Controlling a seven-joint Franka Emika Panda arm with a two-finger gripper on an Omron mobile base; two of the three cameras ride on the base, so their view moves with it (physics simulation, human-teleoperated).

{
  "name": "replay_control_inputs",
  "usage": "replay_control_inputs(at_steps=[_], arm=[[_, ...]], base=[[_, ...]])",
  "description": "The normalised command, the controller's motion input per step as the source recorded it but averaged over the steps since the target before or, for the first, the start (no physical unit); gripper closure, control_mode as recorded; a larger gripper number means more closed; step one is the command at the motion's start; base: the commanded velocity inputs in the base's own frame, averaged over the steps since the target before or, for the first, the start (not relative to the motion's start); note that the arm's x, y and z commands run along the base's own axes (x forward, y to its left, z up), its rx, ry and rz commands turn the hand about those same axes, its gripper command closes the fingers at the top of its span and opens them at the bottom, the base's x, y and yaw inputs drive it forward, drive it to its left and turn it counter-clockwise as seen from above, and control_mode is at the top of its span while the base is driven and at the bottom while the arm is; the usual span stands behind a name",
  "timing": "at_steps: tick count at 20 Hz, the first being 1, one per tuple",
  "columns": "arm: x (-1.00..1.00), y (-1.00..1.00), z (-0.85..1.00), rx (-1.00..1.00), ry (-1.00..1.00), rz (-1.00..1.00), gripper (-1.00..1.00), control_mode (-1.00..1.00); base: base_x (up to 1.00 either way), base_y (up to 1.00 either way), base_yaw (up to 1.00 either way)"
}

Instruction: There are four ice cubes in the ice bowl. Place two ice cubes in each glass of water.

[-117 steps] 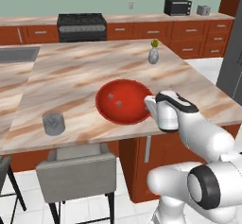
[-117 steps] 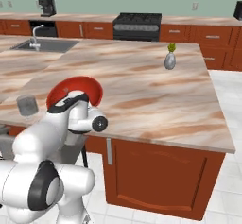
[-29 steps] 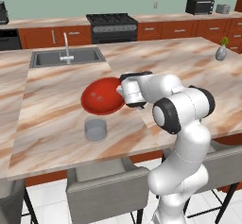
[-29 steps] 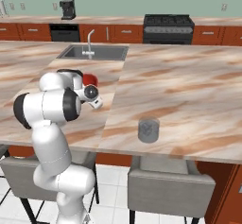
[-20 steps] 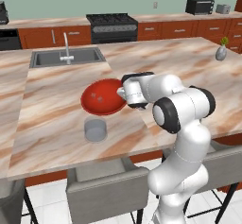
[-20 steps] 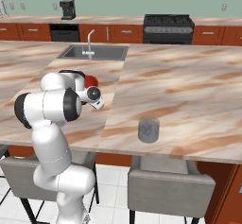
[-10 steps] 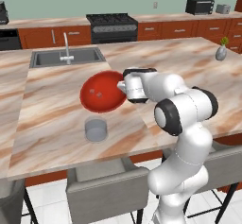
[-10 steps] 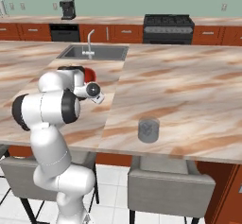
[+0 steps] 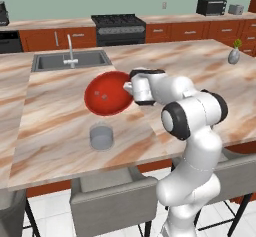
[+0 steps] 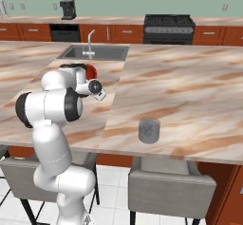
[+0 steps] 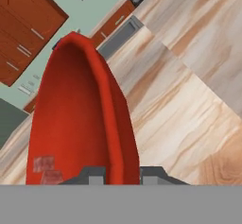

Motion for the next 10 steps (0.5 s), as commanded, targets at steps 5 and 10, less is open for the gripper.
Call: replay_control_inputs(at_steps=[5,10], arm=[[-0.67,-0.28,0.02,-0.03,-0.05,0.08,1.00,-1.00],[0.00,0.00,-0.01,-0.01,-0.03,0.00,1.00,-1.00]], base=[[0.00,0.00,0.00],[0.00,0.00,0.00]])
